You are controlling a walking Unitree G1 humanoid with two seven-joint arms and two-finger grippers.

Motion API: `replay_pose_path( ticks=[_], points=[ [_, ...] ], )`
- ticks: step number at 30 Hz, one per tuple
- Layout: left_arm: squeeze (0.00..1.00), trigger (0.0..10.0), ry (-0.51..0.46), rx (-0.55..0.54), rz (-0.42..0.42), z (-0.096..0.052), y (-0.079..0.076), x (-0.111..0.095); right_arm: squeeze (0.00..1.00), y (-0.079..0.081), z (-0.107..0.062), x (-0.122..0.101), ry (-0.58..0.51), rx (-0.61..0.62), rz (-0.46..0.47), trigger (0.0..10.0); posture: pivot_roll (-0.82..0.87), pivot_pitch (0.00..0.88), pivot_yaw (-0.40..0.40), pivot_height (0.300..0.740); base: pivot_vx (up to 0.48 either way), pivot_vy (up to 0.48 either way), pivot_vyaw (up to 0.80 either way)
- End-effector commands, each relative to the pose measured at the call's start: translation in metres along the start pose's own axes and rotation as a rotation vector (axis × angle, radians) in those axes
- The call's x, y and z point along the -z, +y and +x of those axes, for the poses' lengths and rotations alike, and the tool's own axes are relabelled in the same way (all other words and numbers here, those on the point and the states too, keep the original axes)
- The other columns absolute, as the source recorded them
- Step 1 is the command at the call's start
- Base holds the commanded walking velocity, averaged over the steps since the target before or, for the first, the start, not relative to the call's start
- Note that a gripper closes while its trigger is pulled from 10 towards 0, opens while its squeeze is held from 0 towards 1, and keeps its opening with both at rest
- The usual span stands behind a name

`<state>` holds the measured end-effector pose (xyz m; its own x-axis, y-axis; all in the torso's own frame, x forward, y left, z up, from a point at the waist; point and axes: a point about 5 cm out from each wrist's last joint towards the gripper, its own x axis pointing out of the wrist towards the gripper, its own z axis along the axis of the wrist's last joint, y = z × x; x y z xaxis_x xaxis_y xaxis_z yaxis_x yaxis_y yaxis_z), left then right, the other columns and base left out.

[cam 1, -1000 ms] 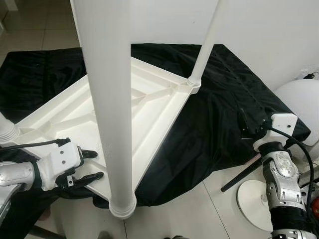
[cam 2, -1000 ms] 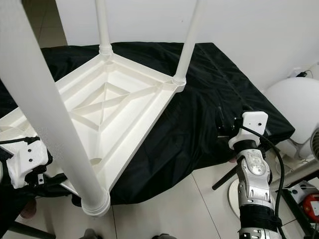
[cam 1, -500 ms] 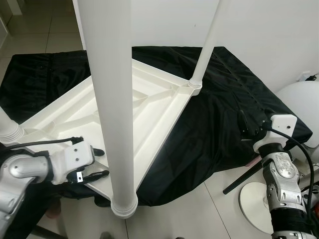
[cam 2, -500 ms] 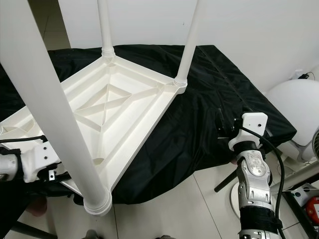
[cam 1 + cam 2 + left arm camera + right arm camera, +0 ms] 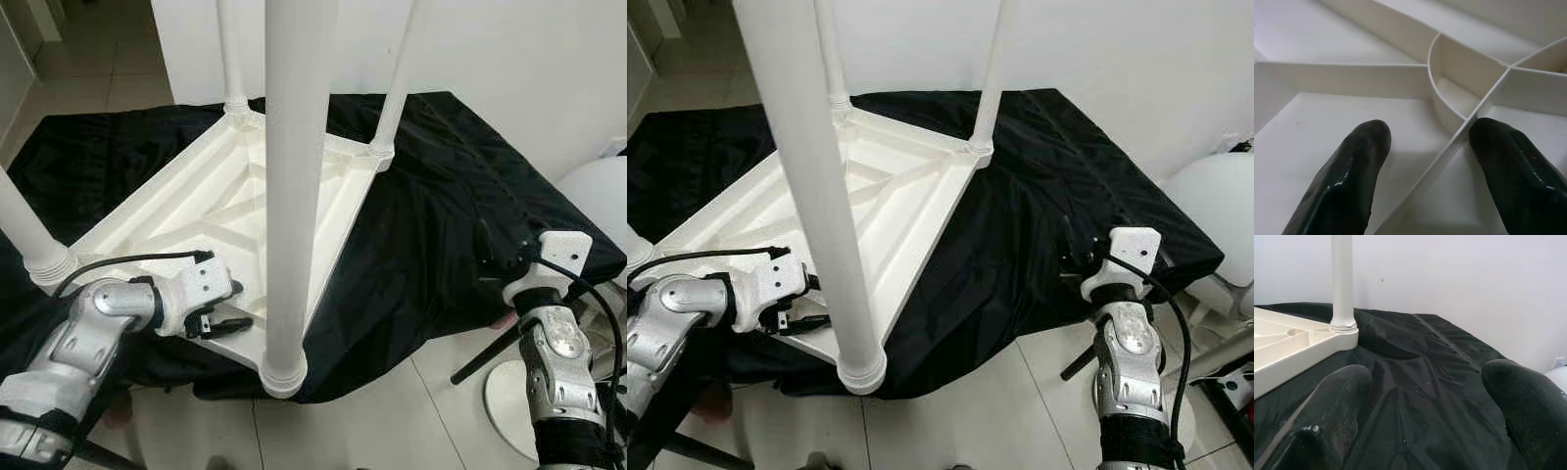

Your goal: Building children table

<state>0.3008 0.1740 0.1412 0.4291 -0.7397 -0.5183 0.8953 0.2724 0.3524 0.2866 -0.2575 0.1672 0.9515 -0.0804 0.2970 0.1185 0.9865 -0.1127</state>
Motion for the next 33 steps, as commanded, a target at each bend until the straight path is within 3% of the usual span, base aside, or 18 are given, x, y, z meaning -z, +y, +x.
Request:
replay_pose_path(
  ticks=[1, 3, 4, 5, 6, 7, 18, 19, 20, 22, 24, 28, 29, 30, 33],
  points=[
    [0.00, 7.4, 0.037, -0.116, -0.063, 0.005, 0.006, 0.008, 0.00, -0.004, -0.002, 0.000, 0.005, 0.019, 0.001, 10.0, -0.03, 0.106, -0.007, 0.740, 0.000, 0.000, 0.00],
    [0.00, 2.5, 0.034, -0.107, -0.090, 0.008, 0.010, 0.006, 0.00, -0.005, -0.002, -0.001, 0.003, 0.030, 0.000, 10.0, -0.03, 0.106, 0.001, 0.740, 0.000, 0.000, 0.00],
    [0.00, 2.5, 0.037, -0.101, -0.096, 0.009, 0.011, 0.006, 0.00, -0.005, -0.002, -0.002, 0.002, 0.033, -0.001, 10.0, -0.03, 0.106, 0.001, 0.740, 0.000, 0.000, 0.00],
    [0.00, 1.0, 0.041, -0.095, -0.094, 0.010, 0.012, 0.006, 0.00, -0.005, -0.002, -0.002, 0.002, 0.035, -0.001, 10.0, -0.03, 0.106, 0.003, 0.740, 0.000, 0.000, 0.00],
    [0.00, 1.0, 0.041, -0.095, -0.094, 0.010, 0.012, 0.006, 0.00, -0.005, -0.002, -0.002, 0.002, 0.035, -0.001, 10.0, -0.03, 0.106, 0.003, 0.740, 0.000, 0.000, 0.00],
    [0.00, 0.0, 0.044, -0.100, -0.103, 0.012, 0.014, 0.005, 0.00, -0.005, -0.002, -0.002, 0.003, 0.038, -0.001, 10.0, -0.03, 0.106, 0.010, 0.740, 0.000, 0.000, 0.00],
    [0.00, 0.0, -0.042, -0.171, -0.107, 0.031, 0.023, -0.020, 0.00, -0.005, -0.001, -0.002, 0.000, 0.057, 0.006, 10.0, -0.03, 0.104, 0.011, 0.740, 0.000, 0.000, 0.00],
    [0.00, 10.0, -0.075, -0.174, -0.084, 0.041, 0.020, -0.029, 0.00, -0.004, -0.001, -0.001, 0.000, 0.056, 0.009, 10.0, -0.03, 0.104, 0.011, 0.740, 0.000, 0.000, 0.00],
    [0.00, 10.0, -0.096, -0.178, -0.083, 0.050, 0.017, -0.037, 0.00, -0.002, -0.001, -0.001, 0.001, 0.056, 0.010, 10.0, -0.03, 0.102, 0.013, 0.740, 0.000, 0.000, 0.00],
    [0.00, 10.0, -0.096, -0.178, -0.083, 0.050, 0.017, -0.037, 0.00, -0.002, -0.001, -0.001, 0.001, 0.056, 0.010, 10.0, -0.03, 0.102, 0.013, 0.740, 0.000, 0.000, 0.00],
    [0.00, 10.0, -0.139, -0.185, -0.072, 0.067, 0.010, -0.052, 0.00, 0.000, 0.000, 0.000, 0.001, 0.054, 0.013, 10.0, -0.04, 0.101, 0.016, 0.740, 0.000, 0.000, 0.00],
    [0.00, 10.0, -0.157, -0.187, -0.074, 0.072, 0.008, -0.057, 0.00, 0.001, 0.000, 0.000, 0.001, 0.054, 0.012, 10.0, -0.04, 0.101, 0.016, 0.740, 0.000, 0.000, 0.00],
    [0.31, 10.0, -0.185, -0.195, -0.108, 0.077, 0.007, -0.063, 0.00, 0.002, 0.000, 0.000, 0.001, 0.054, 0.013, 10.0, -0.04, 0.101, 0.020, 0.740, 0.000, 0.000, 0.00],
    [1.00, 10.0, -0.213, -0.201, -0.128, 0.081, 0.006, -0.070, 0.00, 0.003, 0.000, 0.000, 0.001, 0.055, 0.014, 10.0, -0.05, 0.101, 0.023, 0.740, 0.000, 0.000, 0.00],
    [1.00, 10.0, -0.242, -0.220, -0.140, 0.086, 0.007, -0.079, 0.00, 0.004, -0.001, 0.000, 0.000, 0.057, 0.014, 10.0, -0.05, 0.100, 0.028, 0.740, 0.000, 0.000, 0.00]
  ],
)
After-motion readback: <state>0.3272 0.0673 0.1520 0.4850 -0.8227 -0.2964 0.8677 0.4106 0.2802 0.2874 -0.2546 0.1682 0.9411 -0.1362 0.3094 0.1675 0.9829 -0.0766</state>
